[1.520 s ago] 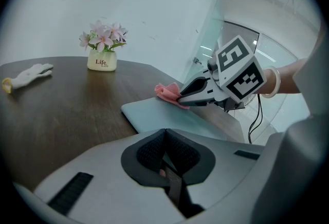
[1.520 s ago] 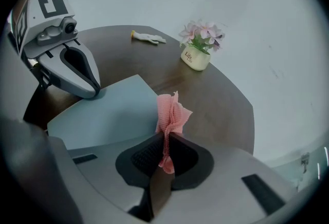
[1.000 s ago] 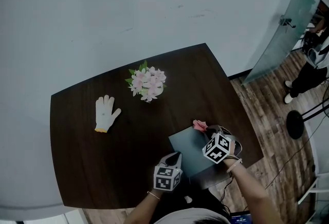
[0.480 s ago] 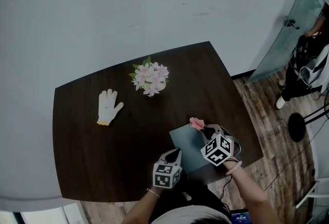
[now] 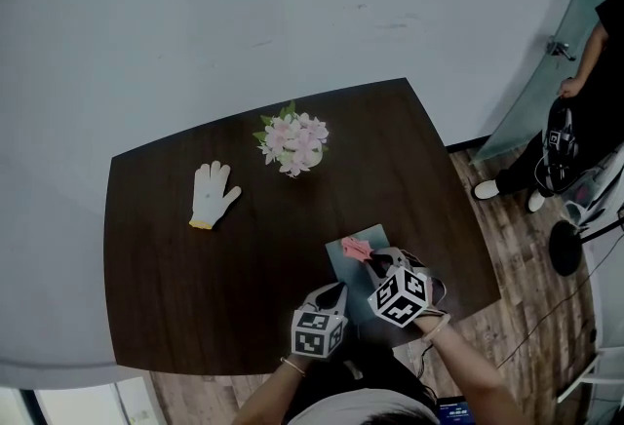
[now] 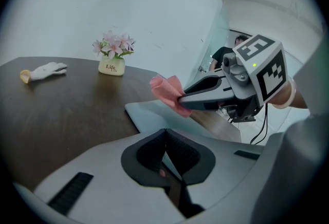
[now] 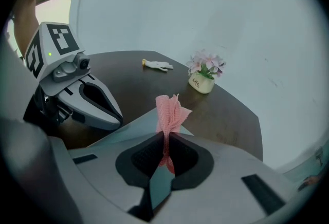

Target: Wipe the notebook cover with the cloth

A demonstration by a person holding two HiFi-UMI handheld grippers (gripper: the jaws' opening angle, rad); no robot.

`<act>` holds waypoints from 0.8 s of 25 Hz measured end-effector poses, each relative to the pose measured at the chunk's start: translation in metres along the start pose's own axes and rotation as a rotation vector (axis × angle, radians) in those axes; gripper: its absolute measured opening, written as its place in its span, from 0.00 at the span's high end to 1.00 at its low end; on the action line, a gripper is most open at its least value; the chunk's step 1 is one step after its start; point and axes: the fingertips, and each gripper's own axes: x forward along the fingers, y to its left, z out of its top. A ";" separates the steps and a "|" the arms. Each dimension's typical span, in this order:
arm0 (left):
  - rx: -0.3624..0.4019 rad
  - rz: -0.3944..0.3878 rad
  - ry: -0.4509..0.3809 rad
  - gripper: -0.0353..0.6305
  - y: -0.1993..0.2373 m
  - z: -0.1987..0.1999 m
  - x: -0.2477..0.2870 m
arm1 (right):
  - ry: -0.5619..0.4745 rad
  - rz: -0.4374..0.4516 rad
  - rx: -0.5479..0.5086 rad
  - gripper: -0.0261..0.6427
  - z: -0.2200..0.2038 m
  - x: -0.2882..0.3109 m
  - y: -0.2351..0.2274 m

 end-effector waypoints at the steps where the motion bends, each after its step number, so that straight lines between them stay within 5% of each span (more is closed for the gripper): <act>1: -0.003 0.000 -0.002 0.92 0.000 -0.001 -0.001 | -0.002 0.011 -0.004 0.91 0.002 0.001 0.005; 20: -0.038 0.006 -0.002 0.92 0.001 -0.017 -0.018 | 0.043 0.194 -0.046 0.91 0.008 0.026 0.079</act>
